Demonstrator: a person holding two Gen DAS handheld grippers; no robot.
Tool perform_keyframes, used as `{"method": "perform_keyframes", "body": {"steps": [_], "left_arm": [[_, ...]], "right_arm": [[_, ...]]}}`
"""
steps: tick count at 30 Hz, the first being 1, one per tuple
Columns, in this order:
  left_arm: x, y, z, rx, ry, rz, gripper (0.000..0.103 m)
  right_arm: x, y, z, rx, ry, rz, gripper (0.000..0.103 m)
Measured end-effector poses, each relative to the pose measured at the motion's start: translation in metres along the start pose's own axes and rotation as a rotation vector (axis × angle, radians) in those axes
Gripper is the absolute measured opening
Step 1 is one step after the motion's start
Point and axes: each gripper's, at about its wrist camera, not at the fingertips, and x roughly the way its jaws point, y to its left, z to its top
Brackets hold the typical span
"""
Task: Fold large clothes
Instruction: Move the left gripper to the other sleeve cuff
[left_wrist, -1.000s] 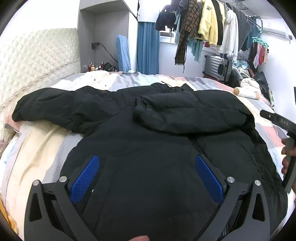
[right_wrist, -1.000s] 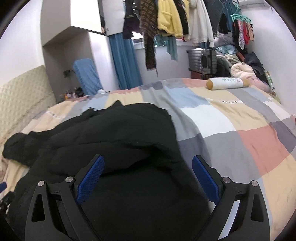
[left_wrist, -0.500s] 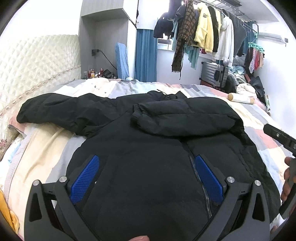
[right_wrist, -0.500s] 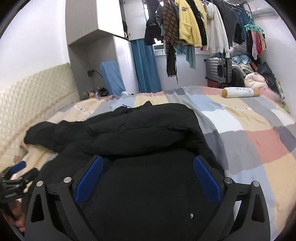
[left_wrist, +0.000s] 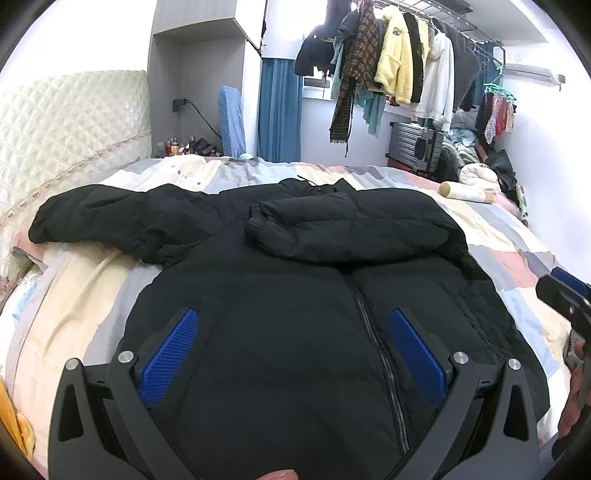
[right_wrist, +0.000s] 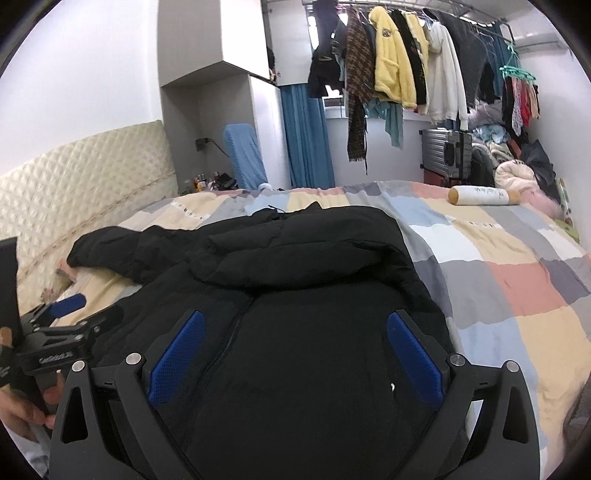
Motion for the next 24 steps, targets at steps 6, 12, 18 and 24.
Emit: {"method": "perform_keyframes", "body": {"steps": [6,12,18,24], "left_arm": [[-0.009,-0.002,-0.005,-0.011,-0.001,-0.009,0.103],[-0.014,-0.002,-0.006,-0.018,-0.01,-0.011,0.103],[-0.016,0.018,0.015,-0.073,-0.018,-0.017,0.103],[-0.023,0.079,0.064,-0.2,-0.028,-0.033,0.103]], "right_arm": [[-0.019,0.01,-0.013,-0.013,0.0,0.015,0.103],[-0.028,0.011,-0.019,-0.013,-0.01,0.021,0.103],[-0.02,0.008,-0.019,0.002,-0.007,0.042,0.103],[-0.013,0.006,-0.023,0.001,0.017,0.042,0.103]]}}
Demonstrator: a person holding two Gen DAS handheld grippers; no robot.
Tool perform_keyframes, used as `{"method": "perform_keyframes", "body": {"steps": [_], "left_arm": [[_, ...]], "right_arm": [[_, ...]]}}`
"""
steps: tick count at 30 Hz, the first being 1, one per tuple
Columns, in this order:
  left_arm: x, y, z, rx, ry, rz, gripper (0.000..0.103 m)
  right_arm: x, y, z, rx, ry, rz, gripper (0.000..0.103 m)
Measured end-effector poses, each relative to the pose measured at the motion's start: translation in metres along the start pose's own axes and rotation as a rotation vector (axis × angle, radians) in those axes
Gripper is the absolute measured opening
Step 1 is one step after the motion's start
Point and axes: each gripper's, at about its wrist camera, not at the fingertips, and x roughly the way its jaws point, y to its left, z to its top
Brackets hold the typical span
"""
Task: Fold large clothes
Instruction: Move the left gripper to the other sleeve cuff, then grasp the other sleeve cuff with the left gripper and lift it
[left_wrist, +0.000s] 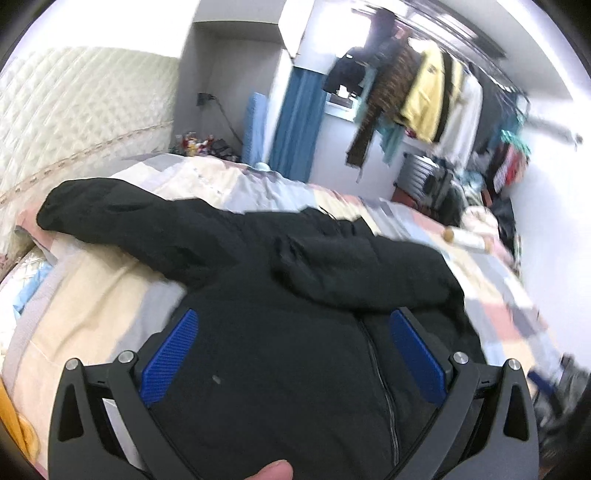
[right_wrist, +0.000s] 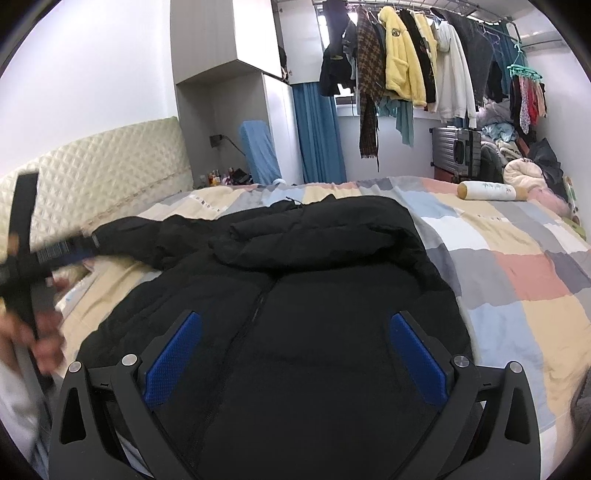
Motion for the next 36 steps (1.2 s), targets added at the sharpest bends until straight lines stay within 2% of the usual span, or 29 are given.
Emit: {"method": "perform_keyframes", "body": {"steps": [3,8,11,14,16,18,22,25,31,36], "left_arm": [[-0.001,0.037,0.036,-0.052,-0.016,0.03,0.103],[0.013,0.116,0.092,-0.173,0.013,0.071,0.103],[0.031,0.182,0.125,-0.243,0.003,0.161,0.103],[0.048,0.236,0.137,-0.293,-0.008,0.245,0.103],[0.058,0.269,0.135,-0.364,-0.01,0.266,0.103],[0.072,0.308,0.126,-0.473,0.001,0.241,0.103],[0.1,0.363,0.106,-0.584,-0.001,0.266,0.103],[0.118,0.4,0.09,-0.672,-0.008,0.245,0.102],[0.149,0.427,0.082,-0.71,-0.061,0.239,0.099],[0.172,0.443,0.08,-0.734,-0.078,0.268,0.098]], "right_arm": [[0.002,0.0,0.0,0.009,0.006,0.004,0.103],[0.005,0.003,-0.001,0.006,0.015,-0.006,0.103],[0.008,0.003,-0.002,0.018,0.028,-0.006,0.103],[0.014,0.004,-0.003,0.025,0.048,-0.016,0.103],[0.019,0.004,-0.003,0.032,0.066,-0.023,0.103],[0.025,0.004,-0.004,0.043,0.086,-0.028,0.103],[0.038,0.006,-0.004,0.056,0.124,-0.043,0.103],[0.048,0.009,-0.002,0.06,0.14,-0.057,0.103],[0.069,0.011,0.002,0.081,0.169,-0.087,0.103],[0.085,0.01,0.004,0.096,0.195,-0.128,0.103]]}}
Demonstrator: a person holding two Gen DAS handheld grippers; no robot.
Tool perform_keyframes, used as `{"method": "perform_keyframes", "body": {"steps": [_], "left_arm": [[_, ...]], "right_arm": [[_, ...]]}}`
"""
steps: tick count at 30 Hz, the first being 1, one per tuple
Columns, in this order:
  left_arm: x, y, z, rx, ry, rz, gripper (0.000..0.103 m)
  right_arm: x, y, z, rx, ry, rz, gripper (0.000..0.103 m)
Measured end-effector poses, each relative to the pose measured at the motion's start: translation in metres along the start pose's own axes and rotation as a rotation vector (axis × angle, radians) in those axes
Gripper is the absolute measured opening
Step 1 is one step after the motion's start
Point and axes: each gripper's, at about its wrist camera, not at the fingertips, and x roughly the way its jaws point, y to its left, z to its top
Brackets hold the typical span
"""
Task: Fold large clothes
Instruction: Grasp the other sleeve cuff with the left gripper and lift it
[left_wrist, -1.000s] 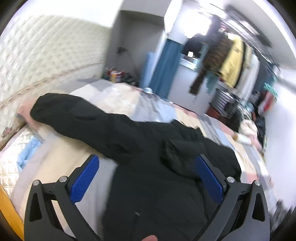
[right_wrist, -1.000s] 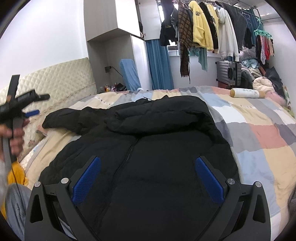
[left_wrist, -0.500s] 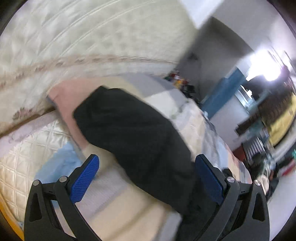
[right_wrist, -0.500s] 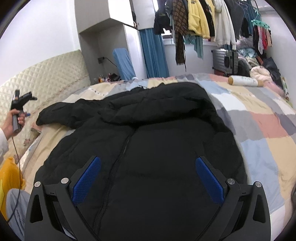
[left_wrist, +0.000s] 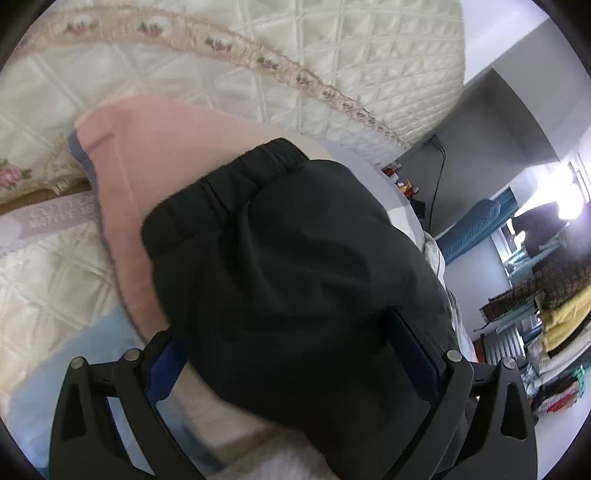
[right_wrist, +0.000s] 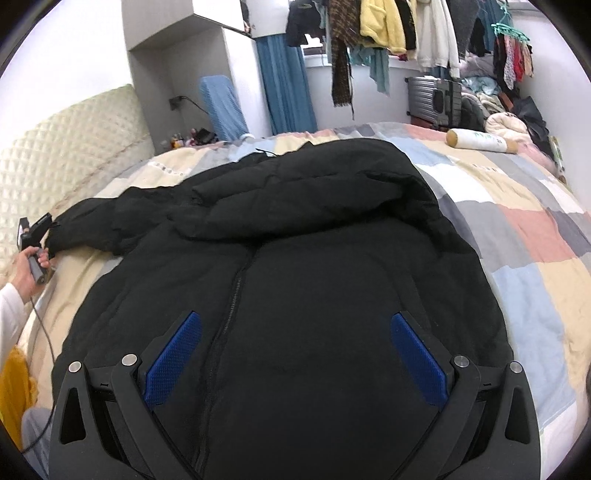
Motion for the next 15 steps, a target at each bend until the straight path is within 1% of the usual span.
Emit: {"method": "perform_keyframes", "body": {"steps": [3,5,7,8,10,11,13,15], "left_arm": [[0.0,-0.002,0.002,-0.001,-0.054,0.005,0.097],[-0.003,-0.004,0.002,0.008,-0.093,0.019,0.09],[-0.004,-0.006,0.004,0.016,-0.121,0.029,0.072],[-0.004,-0.006,0.006,0.017,-0.124,0.032,0.067],[-0.005,-0.007,0.009,0.027,-0.12,0.034,0.043],[-0.006,-0.01,0.011,0.036,-0.115,0.031,0.038],[-0.014,-0.017,0.013,0.062,-0.117,0.042,0.02],[-0.026,-0.029,0.019,0.1,-0.123,0.073,0.013]], "right_arm": [[0.006,0.001,0.001,0.001,0.014,-0.016,0.103],[0.009,0.002,0.001,-0.003,0.016,-0.026,0.103],[0.01,0.003,0.002,-0.01,0.016,-0.036,0.103],[0.01,0.003,0.001,-0.014,0.016,-0.042,0.103],[0.01,0.004,0.001,-0.019,0.017,-0.046,0.103],[0.009,0.003,0.001,-0.018,0.018,-0.044,0.103],[0.007,0.003,0.001,-0.017,0.013,-0.044,0.103],[0.004,0.002,0.001,-0.02,0.006,-0.045,0.103]]}}
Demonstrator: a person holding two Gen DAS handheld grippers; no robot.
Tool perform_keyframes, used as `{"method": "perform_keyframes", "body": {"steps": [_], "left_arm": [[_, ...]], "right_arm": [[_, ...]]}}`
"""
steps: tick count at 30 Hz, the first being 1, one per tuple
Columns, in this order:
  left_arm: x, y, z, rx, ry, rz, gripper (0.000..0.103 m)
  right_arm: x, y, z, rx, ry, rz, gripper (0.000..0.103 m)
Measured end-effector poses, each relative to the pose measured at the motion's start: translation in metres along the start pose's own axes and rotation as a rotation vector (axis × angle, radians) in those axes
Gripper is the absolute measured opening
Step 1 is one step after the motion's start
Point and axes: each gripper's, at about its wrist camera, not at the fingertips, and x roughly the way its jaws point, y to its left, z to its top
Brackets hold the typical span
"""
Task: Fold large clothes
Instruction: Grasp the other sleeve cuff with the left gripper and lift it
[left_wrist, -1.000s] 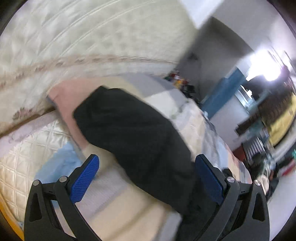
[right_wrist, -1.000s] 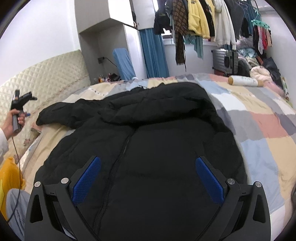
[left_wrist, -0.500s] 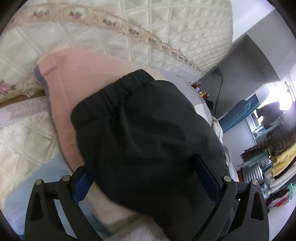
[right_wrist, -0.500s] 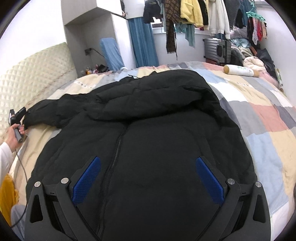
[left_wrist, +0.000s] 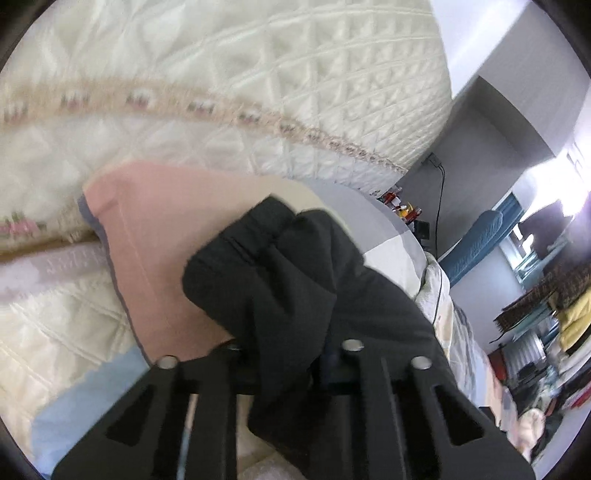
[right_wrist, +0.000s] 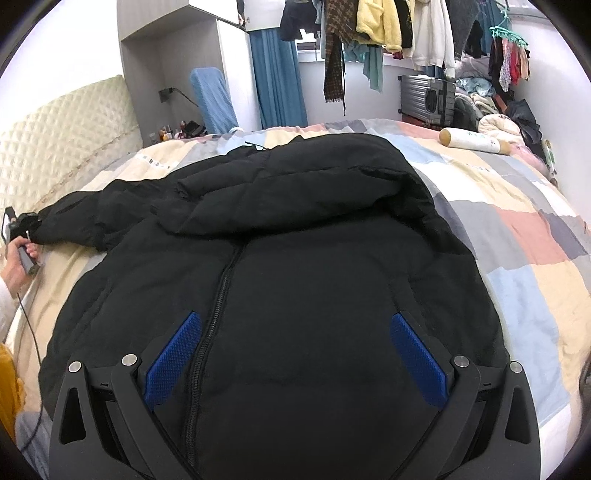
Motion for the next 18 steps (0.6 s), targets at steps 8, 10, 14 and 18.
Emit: {"method": "perform_keyframes", "body": {"steps": [8,10,14,18], "left_arm": [[-0.069,-0.051,0.037,0.148,-0.133,0.106,0.005],[-0.086,-0.067,0.04,0.19,-0.155,0.113,0.005],[-0.123,-0.103,0.039,0.268,-0.192,0.095,0.005],[-0.166,-0.158,0.032,0.397,-0.229,0.059,0.005]], "right_arm": [[-0.015,-0.008,0.001,0.005,-0.03,0.031,0.103],[-0.018,-0.01,0.003,-0.001,-0.04,0.032,0.103],[-0.028,-0.014,0.004,-0.012,-0.066,0.043,0.103],[-0.034,-0.019,0.005,-0.022,-0.084,0.059,0.103]]}}
